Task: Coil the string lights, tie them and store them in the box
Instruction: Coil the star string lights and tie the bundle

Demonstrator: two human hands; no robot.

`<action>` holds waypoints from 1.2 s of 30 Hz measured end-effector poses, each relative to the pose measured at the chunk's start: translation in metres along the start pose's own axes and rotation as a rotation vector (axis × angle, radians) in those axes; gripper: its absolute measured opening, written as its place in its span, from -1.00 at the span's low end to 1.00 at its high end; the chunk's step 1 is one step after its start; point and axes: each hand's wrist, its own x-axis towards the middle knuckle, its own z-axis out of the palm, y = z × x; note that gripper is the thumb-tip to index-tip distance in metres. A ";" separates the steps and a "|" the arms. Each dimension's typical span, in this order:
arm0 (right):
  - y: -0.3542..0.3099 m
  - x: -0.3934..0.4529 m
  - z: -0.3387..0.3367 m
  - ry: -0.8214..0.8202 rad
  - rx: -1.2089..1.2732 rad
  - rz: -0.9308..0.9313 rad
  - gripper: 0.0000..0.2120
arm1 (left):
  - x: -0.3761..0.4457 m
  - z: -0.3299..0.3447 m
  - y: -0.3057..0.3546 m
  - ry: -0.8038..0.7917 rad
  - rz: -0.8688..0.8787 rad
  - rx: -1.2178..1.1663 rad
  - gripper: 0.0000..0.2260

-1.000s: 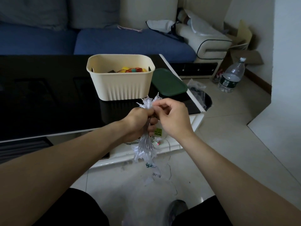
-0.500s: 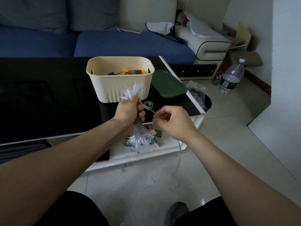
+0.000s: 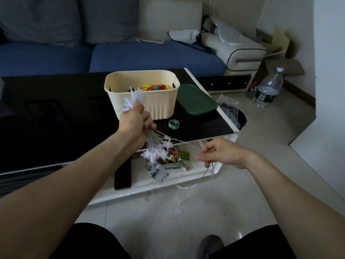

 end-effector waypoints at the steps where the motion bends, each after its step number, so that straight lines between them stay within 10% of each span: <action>1: 0.004 0.000 -0.004 0.059 -0.001 0.002 -0.84 | 0.001 -0.001 -0.001 -0.004 -0.006 0.021 -0.70; 11: -0.028 -0.004 0.009 0.086 0.204 -0.187 -0.81 | -0.016 0.014 -0.023 -0.199 -0.083 0.251 -0.82; 22: -0.035 0.010 0.042 0.134 -0.162 -0.203 -0.80 | -0.023 0.011 -0.062 -0.424 -0.106 0.776 -0.70; 28: -0.027 0.007 0.025 -0.082 0.019 -0.114 -0.44 | -0.013 0.007 -0.053 -0.349 -0.123 0.789 -0.75; 33: -0.015 0.000 0.009 -0.244 -0.227 0.013 -0.58 | -0.009 0.004 -0.043 -0.279 -0.088 0.687 -0.73; 36: -0.018 -0.002 0.007 -0.058 -0.214 0.020 -0.87 | -0.005 0.001 -0.037 -0.234 -0.074 0.707 -0.75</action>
